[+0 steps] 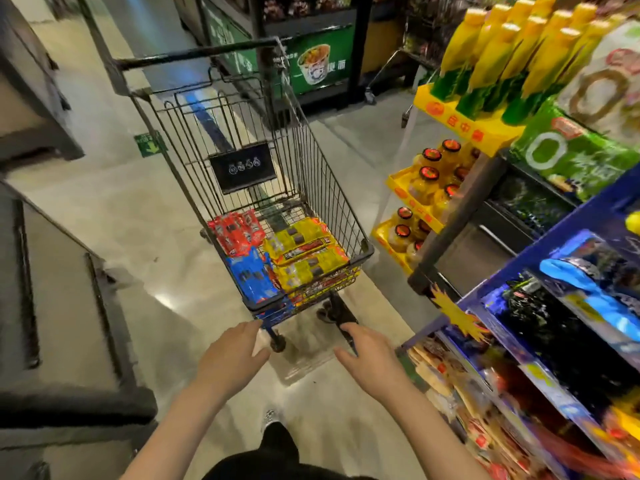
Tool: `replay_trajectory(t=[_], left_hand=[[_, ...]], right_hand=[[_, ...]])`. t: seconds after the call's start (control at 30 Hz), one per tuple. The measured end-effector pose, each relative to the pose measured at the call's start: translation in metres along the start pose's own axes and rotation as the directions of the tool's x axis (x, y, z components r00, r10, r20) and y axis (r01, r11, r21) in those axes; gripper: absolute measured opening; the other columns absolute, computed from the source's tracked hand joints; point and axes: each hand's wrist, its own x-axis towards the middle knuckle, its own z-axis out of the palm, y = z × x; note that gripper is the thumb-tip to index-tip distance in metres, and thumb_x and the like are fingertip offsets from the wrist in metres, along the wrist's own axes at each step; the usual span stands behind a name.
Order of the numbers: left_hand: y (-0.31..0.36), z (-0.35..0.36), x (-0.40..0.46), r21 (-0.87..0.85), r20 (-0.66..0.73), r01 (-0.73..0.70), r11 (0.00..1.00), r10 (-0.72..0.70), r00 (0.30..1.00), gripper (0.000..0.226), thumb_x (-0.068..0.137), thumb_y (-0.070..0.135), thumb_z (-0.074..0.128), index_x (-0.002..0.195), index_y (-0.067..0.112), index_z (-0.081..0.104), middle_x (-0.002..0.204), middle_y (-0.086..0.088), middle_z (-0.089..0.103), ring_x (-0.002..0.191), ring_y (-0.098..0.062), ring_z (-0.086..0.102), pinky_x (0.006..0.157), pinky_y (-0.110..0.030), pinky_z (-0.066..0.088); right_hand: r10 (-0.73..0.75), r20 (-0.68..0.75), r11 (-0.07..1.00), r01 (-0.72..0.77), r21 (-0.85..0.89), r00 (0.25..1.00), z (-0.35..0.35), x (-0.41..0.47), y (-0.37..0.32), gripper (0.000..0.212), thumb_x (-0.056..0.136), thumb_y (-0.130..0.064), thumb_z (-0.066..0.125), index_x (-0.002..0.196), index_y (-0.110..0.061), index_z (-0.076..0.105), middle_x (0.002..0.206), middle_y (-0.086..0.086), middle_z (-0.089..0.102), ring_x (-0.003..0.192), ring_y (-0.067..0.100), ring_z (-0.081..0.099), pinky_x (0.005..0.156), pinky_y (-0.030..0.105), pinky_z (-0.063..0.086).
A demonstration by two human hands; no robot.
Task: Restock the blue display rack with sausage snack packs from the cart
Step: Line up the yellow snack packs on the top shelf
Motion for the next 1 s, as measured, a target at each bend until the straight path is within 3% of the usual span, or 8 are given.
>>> replay_trajectory(t=[0.23,0.4,0.63,0.77,0.87,1.0], left_hand=[[-0.048,-0.051,0.078,0.014,-0.004,-0.040,0.999,0.040,0.999,0.043,0.093,0.039,0.048,0.130,0.017,0.046,0.130,-0.005,0.054,0.119,-0.023,0.049,0.095,-0.035,0.042],[-0.049,-0.075,0.135,0.026,0.070,-0.123,0.992,0.121,0.990,0.057,0.095,0.042,0.046,0.144,0.017,0.031,0.144,-0.002,0.042,0.130,-0.020,0.041,0.102,-0.031,0.035],[-0.053,-0.093,0.227,0.108,0.163,-0.198,0.974,0.179,0.970,0.049,0.094,0.037,0.047,0.138,0.017,0.039,0.136,-0.004,0.050,0.124,-0.021,0.047,0.099,-0.032,0.040],[-0.056,-0.100,0.271,0.234,0.221,-0.277,0.932,0.227,0.948,0.060,0.095,0.040,0.045,0.147,0.015,0.027,0.146,-0.004,0.039,0.133,-0.022,0.037,0.107,-0.035,0.035],[-0.059,-0.098,0.301,0.300,0.291,-0.365,0.881,0.279,0.915,0.060,0.093,0.037,0.049,0.144,0.011,0.032,0.144,-0.009,0.041,0.128,-0.027,0.043,0.103,-0.040,0.040],[-0.061,-0.093,0.345,0.340,0.399,-0.476,0.811,0.334,0.854,0.058,0.093,0.035,0.049,0.142,0.010,0.035,0.138,-0.009,0.047,0.123,-0.027,0.048,0.095,-0.036,0.045]], right_hand=[[0.070,-0.012,0.987,-0.067,0.148,0.998,0.007,0.069,-0.052,0.048,0.095,-0.035,0.050,0.139,-0.016,0.042,0.139,0.004,0.048,0.128,0.020,0.043,0.103,0.029,0.034],[0.107,-0.028,0.968,-0.097,0.233,0.994,0.000,0.119,-0.070,0.043,0.093,-0.028,0.053,0.133,-0.014,0.047,0.134,0.007,0.051,0.127,0.024,0.045,0.103,0.032,0.036],[0.193,0.063,0.951,-0.203,0.232,0.979,0.010,0.225,-0.084,0.045,0.094,-0.030,0.049,0.133,-0.008,0.045,0.135,0.011,0.049,0.129,0.028,0.042,0.105,0.036,0.033],[0.242,0.135,0.941,-0.267,0.208,0.961,0.021,0.257,-0.080,0.045,0.094,-0.032,0.048,0.132,-0.008,0.044,0.132,0.012,0.048,0.125,0.027,0.042,0.104,0.035,0.035],[0.315,0.192,0.913,-0.352,0.204,0.929,0.032,0.270,-0.076,0.044,0.095,-0.030,0.047,0.133,-0.009,0.042,0.134,0.011,0.045,0.127,0.027,0.040,0.105,0.036,0.034],[0.426,0.225,0.846,-0.474,0.246,0.877,0.046,0.294,-0.074,0.039,0.094,-0.029,0.049,0.128,-0.010,0.045,0.131,0.010,0.045,0.120,0.026,0.044,0.099,0.034,0.039]])
